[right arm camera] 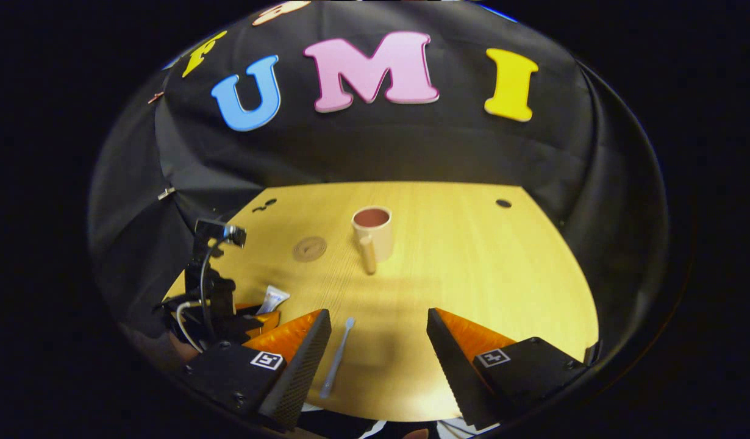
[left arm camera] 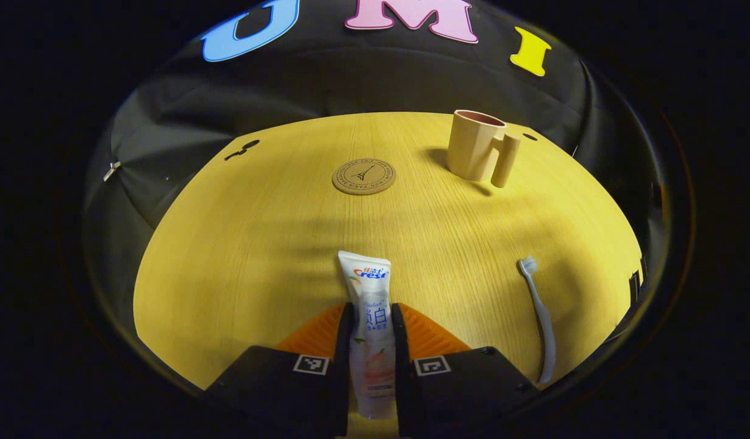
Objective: Put the toothbrush and toothpaste on the desktop into the cup, then pick up the cup and place it on the coaster on the desktop.
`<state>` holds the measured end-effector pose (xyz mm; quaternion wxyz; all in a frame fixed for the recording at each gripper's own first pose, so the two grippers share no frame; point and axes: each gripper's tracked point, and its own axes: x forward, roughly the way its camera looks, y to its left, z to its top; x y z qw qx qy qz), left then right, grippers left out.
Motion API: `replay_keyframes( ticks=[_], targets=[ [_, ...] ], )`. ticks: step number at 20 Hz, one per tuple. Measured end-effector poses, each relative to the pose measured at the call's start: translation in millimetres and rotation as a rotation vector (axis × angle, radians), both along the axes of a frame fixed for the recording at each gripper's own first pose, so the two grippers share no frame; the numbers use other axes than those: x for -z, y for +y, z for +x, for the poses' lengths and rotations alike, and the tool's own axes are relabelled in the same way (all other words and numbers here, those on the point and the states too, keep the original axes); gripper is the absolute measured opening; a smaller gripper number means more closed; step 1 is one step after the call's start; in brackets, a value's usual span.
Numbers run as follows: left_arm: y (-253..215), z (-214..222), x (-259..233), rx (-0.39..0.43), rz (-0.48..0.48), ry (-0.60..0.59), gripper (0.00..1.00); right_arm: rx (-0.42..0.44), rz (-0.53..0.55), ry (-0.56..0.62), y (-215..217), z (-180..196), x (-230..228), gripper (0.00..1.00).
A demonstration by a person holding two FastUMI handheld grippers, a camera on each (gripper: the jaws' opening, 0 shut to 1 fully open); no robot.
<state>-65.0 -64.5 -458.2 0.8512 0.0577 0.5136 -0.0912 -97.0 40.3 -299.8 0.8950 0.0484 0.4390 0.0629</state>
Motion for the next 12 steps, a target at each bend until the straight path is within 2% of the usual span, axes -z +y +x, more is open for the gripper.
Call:
replay_keyframes(
  ticks=[2,3,4,5,6,7,12],
  targets=[
    [6.8,-0.7,-1.4,-0.004,-0.014,0.012,0.32,-0.013,-0.008,0.075,19.5,-1.8,36.7,0.96],
    [10.6,-2.2,-5.2,-0.009,-0.027,0.017,0.36,-0.015,-0.015,0.116,28.0,-6.7,53.5,0.96],
    [15.5,-1.3,-11.7,-0.018,-0.042,0.011,0.31,-0.016,-0.020,0.162,35.1,-10.1,69.0,0.96],
    [22.2,-0.7,-19.2,-0.028,-0.051,-0.001,0.36,-0.016,-0.018,0.202,42.8,-12.4,81.8,0.95],
    [30.6,1.3,-27.7,-0.039,-0.055,-0.017,0.36,-0.016,-0.024,0.231,47.5,-17.7,93.8,0.94],
    [40.3,1.6,-36.4,-0.052,-0.056,-0.033,0.31,-0.017,-0.046,0.254,49.1,-19.8,104.5,0.91],
    [90.4,-7.3,-70.0,-0.111,-0.019,-0.094,0.31,-0.047,-0.116,0.339,55.1,-26.9,130.8,0.84]
  ],
)
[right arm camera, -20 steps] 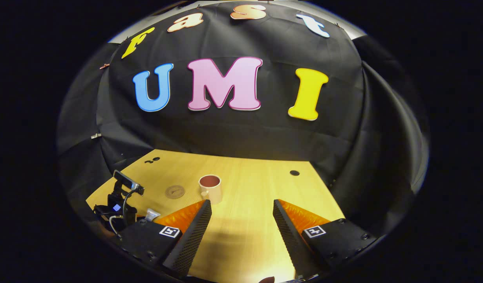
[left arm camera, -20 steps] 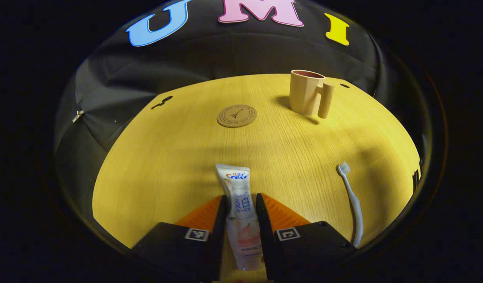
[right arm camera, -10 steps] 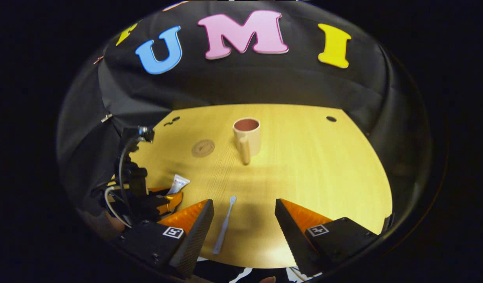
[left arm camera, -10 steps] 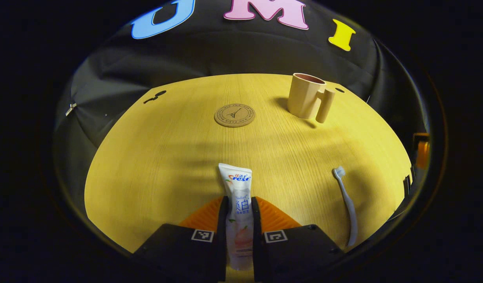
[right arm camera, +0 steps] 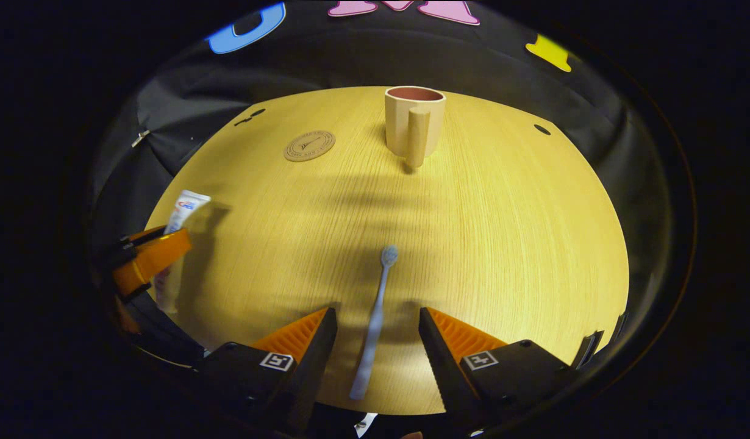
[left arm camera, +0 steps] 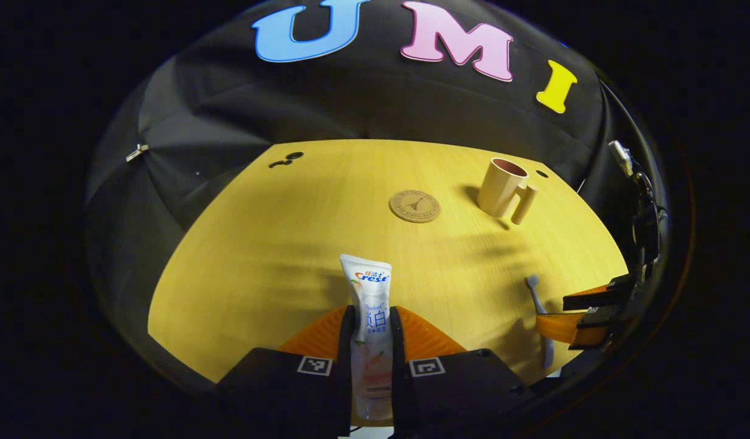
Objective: Put the toothbrush and toothpaste on the desktop into the cup, then pick up the cup and place it on the coaster on the desktop.
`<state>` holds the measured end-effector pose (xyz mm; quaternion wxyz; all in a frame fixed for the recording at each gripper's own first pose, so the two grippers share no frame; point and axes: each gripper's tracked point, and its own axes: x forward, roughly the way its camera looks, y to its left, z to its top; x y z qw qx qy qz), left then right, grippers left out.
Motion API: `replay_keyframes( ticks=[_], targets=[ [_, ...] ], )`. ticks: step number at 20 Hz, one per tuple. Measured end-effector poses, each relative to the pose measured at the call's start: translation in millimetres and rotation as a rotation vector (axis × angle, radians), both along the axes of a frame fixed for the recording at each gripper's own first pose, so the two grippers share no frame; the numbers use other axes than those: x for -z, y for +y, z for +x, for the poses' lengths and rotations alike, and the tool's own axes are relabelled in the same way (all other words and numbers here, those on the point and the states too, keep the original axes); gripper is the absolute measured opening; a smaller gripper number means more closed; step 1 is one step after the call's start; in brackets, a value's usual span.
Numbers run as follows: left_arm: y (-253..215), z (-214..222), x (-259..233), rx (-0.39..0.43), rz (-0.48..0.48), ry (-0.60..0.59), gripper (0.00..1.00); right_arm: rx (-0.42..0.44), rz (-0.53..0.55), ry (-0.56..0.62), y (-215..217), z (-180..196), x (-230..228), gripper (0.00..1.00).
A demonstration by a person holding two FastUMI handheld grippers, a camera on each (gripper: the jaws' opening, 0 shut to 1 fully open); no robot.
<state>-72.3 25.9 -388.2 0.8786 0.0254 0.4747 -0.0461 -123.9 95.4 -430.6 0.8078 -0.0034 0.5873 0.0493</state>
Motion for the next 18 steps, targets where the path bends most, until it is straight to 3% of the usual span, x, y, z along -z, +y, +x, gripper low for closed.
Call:
replay_keyframes(
  ticks=[1,4,6,8,9,11,13,16,18],
  targets=[
    [7.0,-4.2,-4.2,-0.005,0.011,-0.007,0.36,-0.012,-0.014,0.014,-0.3,-1.3,2.7,0.81],
    [21.0,-18.3,-11.2,-0.029,0.021,-0.005,0.36,-0.022,-0.026,0.065,2.3,-7.8,10.1,0.79],
    [25.3,-25.5,-11.5,-0.052,0.017,0.001,0.27,-0.027,-0.027,0.072,5.4,-5.8,9.0,0.69],
    [27.8,-31.1,-10.3,-0.070,0.018,0.010,0.36,-0.013,-0.031,0.086,5.1,-5.4,11.7,0.55],
    [28.0,-32.7,-9.5,-0.077,0.016,0.013,0.36,0.003,-0.032,0.088,3.8,-4.6,11.8,0.38],
    [27.7,-32.2,-11.0,-0.087,0.011,0.009,0.31,0.011,-0.028,0.092,-0.1,-3.4,12.9,0.27],
    [28.2,-30.4,-14.4,-0.095,0.015,-0.002,0.31,-0.013,0.012,0.096,1.8,-4.2,11.5,0.14],
    [20.8,-28.5,-24.5,-0.104,0.003,-0.026,0.31,0.016,0.176,0.105,17.6,-8.1,5.3,0.12],
    [6.7,-19.4,-36.5,-0.100,-0.019,-0.060,0.31,0.033,0.226,0.040,13.9,-0.2,-3.4,0.08]
  ],
)
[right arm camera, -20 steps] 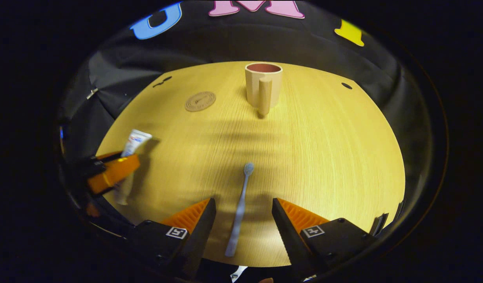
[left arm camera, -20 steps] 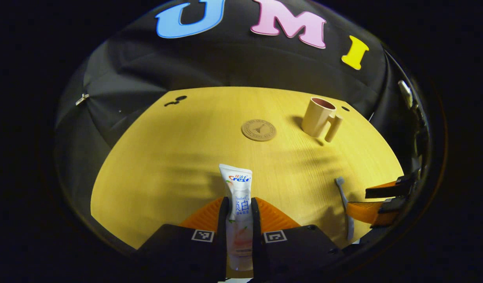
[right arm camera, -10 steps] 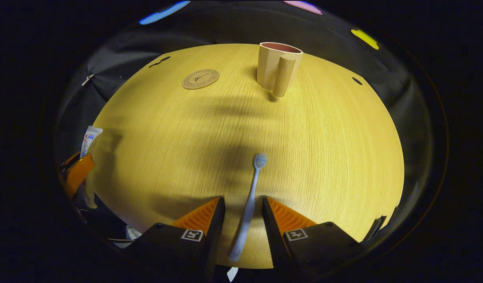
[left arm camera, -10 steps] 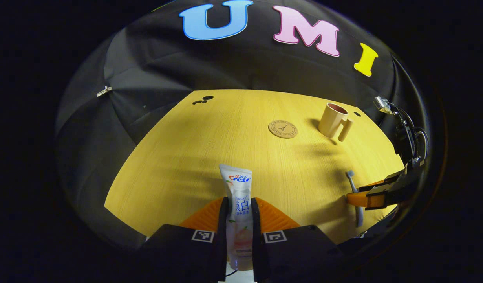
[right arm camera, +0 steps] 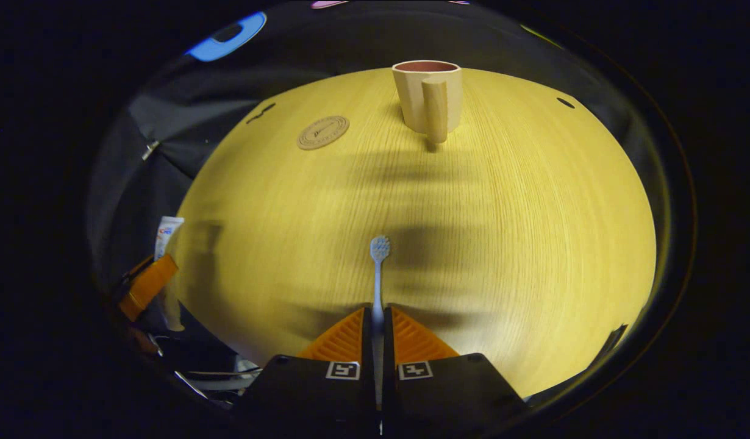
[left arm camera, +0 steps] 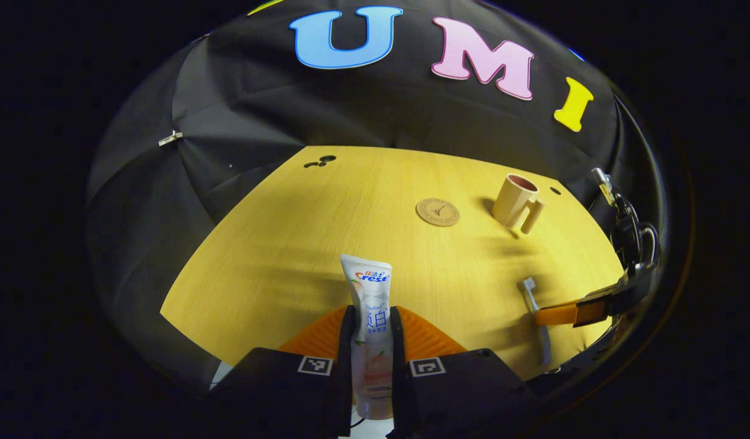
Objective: Put the toothbrush and toothpaste on the desktop into the cup, then pick up the cup and place it on the coaster on the desktop.
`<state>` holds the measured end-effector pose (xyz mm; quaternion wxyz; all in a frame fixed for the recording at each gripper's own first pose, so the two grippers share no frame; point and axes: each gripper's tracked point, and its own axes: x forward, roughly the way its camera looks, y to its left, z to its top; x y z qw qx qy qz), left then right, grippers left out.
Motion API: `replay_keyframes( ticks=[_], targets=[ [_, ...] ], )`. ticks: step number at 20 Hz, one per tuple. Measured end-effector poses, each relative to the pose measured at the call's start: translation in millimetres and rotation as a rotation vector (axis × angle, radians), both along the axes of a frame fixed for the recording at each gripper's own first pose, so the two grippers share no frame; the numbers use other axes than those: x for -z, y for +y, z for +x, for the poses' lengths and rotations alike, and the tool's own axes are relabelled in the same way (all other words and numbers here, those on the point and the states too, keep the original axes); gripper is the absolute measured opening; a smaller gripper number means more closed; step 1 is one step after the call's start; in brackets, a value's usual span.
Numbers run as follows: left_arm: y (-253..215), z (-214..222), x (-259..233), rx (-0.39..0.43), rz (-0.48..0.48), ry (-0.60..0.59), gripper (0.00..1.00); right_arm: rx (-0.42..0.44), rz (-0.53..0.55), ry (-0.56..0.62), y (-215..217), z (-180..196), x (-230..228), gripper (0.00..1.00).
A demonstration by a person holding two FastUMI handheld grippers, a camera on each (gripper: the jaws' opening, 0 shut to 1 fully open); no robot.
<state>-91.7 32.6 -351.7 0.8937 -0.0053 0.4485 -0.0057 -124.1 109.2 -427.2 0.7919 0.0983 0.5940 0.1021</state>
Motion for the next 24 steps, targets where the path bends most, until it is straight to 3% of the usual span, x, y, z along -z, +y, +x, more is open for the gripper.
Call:
replay_keyframes(
  ticks=[1,4,5,6,10,12,13,18,24],
  targets=[
    [-9.2,6.9,-8.7,0.004,-0.017,-0.026,0.36,0.000,0.020,-0.053,-1.8,5.5,-9.4,0.08],
    [-49.7,42.2,-39.5,0.016,-0.118,-0.129,0.36,0.038,0.078,-0.227,-14.6,38.3,-51.9,0.08],
    [-65.5,59.8,-51.4,0.027,-0.154,-0.179,0.31,0.053,0.091,-0.286,-21.8,49.1,-68.4,0.08],
    [-81.5,77.9,-67.8,0.041,-0.191,-0.232,0.36,0.065,0.102,-0.350,-29.9,61.8,-87.8,0.08],
    [-164.6,163.2,-130.3,0.107,-0.384,-0.467,0.31,0.049,0.129,-0.579,-61.7,100.3,-158.9,0.08],
    [-199.5,198.4,-154.0,0.140,-0.454,-0.576,0.36,0.060,0.149,-0.650,-70.1,110.3,-172.4,0.08],
    [-216.7,214.9,-162.2,0.147,-0.484,-0.622,0.31,0.065,0.151,-0.679,-75.8,115.3,-177.2,0.08],
    [-273.3,282.7,-134.7,0.156,-0.562,-0.753,0.31,0.068,0.138,-0.802,-109.4,134.3,-179.6,0.08],
    [-295.3,307.0,-48.1,0.138,-0.507,-0.757,0.31,0.104,0.141,-0.856,-141.2,154.2,-162.8,0.08]
  ],
)
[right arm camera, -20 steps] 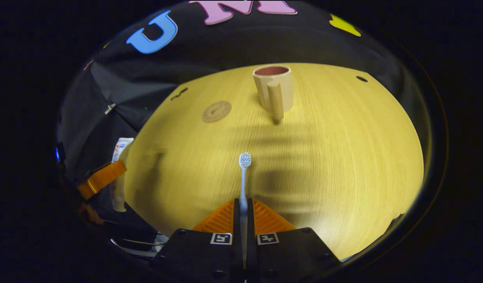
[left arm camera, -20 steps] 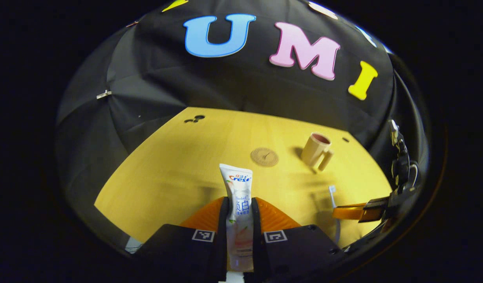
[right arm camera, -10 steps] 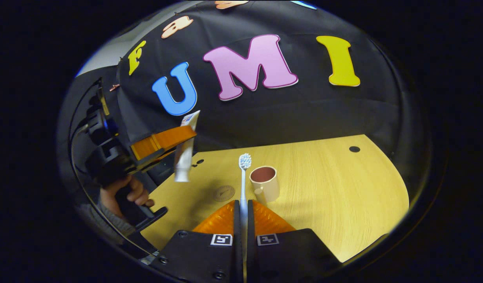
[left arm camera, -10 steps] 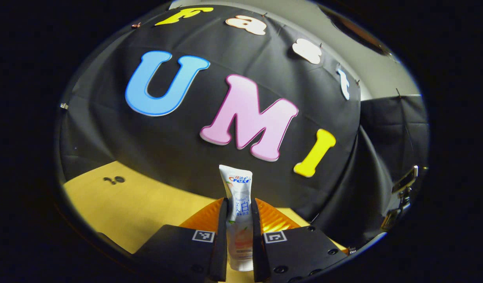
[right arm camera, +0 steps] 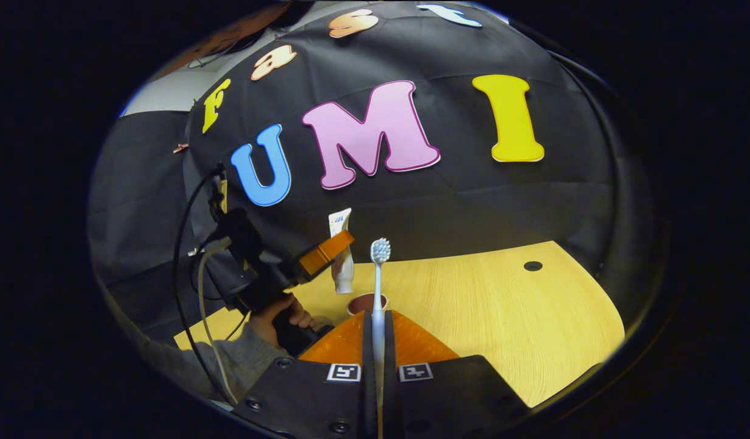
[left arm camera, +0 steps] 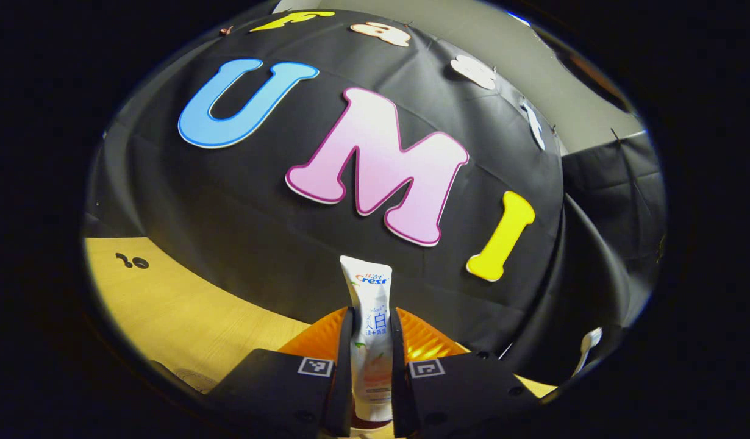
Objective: Put the toothbrush and toothpaste on the desktop into the cup, then pick up the cup and place it on the coaster on the desktop.
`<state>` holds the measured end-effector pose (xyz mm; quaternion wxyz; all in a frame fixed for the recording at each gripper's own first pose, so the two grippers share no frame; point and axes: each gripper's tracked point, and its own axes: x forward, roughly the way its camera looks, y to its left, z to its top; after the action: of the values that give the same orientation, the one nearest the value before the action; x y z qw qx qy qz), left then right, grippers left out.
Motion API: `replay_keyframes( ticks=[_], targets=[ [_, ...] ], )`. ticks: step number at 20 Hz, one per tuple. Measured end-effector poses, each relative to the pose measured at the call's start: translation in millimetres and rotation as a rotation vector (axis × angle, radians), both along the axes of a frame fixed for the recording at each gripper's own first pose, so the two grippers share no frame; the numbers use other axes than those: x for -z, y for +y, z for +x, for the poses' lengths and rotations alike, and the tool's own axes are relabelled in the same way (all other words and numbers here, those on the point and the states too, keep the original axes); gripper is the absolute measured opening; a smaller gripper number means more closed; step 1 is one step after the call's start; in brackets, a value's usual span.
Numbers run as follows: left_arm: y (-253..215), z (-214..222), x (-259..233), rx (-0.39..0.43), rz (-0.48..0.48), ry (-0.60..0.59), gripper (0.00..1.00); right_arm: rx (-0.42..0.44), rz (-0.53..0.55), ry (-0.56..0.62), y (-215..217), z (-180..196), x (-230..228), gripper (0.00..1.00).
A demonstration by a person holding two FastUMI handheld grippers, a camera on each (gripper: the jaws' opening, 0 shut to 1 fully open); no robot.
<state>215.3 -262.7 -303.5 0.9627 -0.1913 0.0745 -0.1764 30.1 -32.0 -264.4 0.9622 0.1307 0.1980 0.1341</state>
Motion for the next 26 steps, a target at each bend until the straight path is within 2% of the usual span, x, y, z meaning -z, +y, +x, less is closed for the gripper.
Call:
replay_keyframes(
  ticks=[5,11,14,15,16,17,20,26],
  targets=[
    [-2.8,-0.1,37.6,0.005,0.039,0.026,0.31,0.017,0.006,-0.023,-6.8,15.8,8.3,0.08],
    [1.3,-10.8,70.0,-0.007,0.057,0.079,0.31,0.054,0.055,-0.086,-8.7,45.7,-8.8,0.08],
    [1.3,-19.9,81.7,0.000,0.054,0.101,0.35,0.057,0.048,-0.136,-7.9,65.2,-21.8,0.08],
    [1.8,-21.9,86.3,0.001,0.055,0.109,0.41,0.055,0.048,-0.157,-6.1,71.8,-27.4,0.08],
    [1.3,-25.1,89.6,0.010,0.052,0.119,0.32,0.052,0.050,-0.175,-3.7,78.5,-31.1,0.08],
    [-0.6,-28.5,94.0,0.020,0.046,0.128,0.38,0.046,0.058,-0.192,-0.4,86.4,-35.8,0.07],
    [-1.5,-32.9,87.0,0.038,0.017,0.108,0.42,0.028,0.100,-0.239,14.0,108.8,-45.6,0.08],
    [19.8,-48.7,90.6,0.008,-0.050,0.159,0.53,-0.006,0.157,-0.290,48.8,148.9,-43.7,0.08]
  ],
)
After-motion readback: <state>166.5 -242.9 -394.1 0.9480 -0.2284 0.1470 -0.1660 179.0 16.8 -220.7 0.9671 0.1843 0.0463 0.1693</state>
